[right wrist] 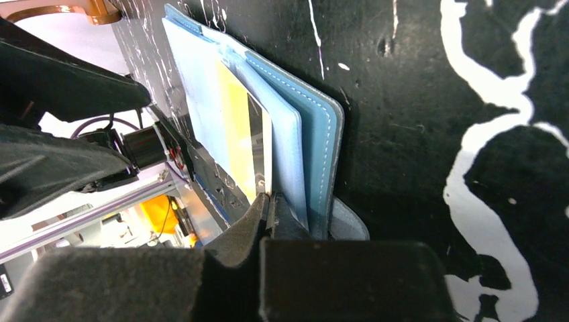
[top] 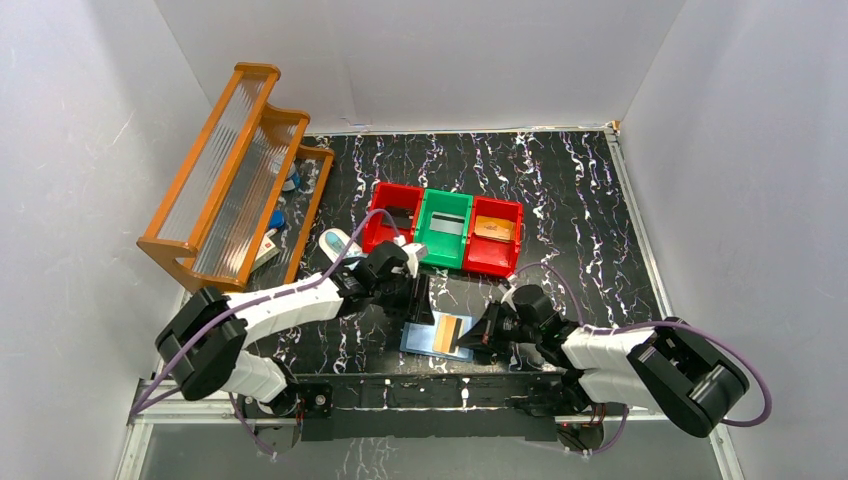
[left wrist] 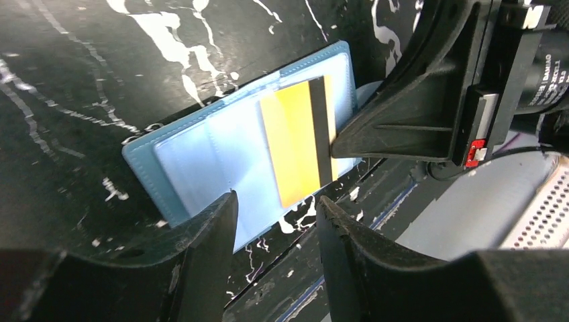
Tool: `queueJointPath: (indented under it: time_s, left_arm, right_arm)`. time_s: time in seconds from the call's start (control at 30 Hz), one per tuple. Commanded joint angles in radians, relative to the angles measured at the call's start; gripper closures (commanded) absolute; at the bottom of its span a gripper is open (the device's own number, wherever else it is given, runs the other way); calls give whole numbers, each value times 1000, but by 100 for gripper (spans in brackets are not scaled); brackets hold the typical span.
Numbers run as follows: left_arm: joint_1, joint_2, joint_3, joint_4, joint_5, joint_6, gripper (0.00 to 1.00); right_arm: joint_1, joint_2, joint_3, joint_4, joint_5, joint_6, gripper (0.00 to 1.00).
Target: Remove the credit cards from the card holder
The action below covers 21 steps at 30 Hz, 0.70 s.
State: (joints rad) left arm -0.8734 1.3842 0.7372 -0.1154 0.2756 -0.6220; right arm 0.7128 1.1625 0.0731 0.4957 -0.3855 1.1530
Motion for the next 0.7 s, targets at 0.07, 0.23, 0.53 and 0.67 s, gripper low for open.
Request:
queueJointPath:
  time_s: [0.07, 0.23, 0.53, 0.67]
  left_arm:
    - [-33, 114, 10, 62, 135, 39, 58]
    - [-44, 195, -22, 39, 27, 6, 71]
    - [-64, 242, -56, 16, -41, -3, 83]
    - [-65, 242, -60, 16, -44, -4, 84]
  right_arm:
    - [-3, 28, 29, 1, 19, -11, 100]
    - [-3, 27, 33, 15, 15, 0, 99]
    - [-3, 41, 36, 126, 0, 52, 81]
    - [-3, 82, 58, 168, -6, 54, 80]
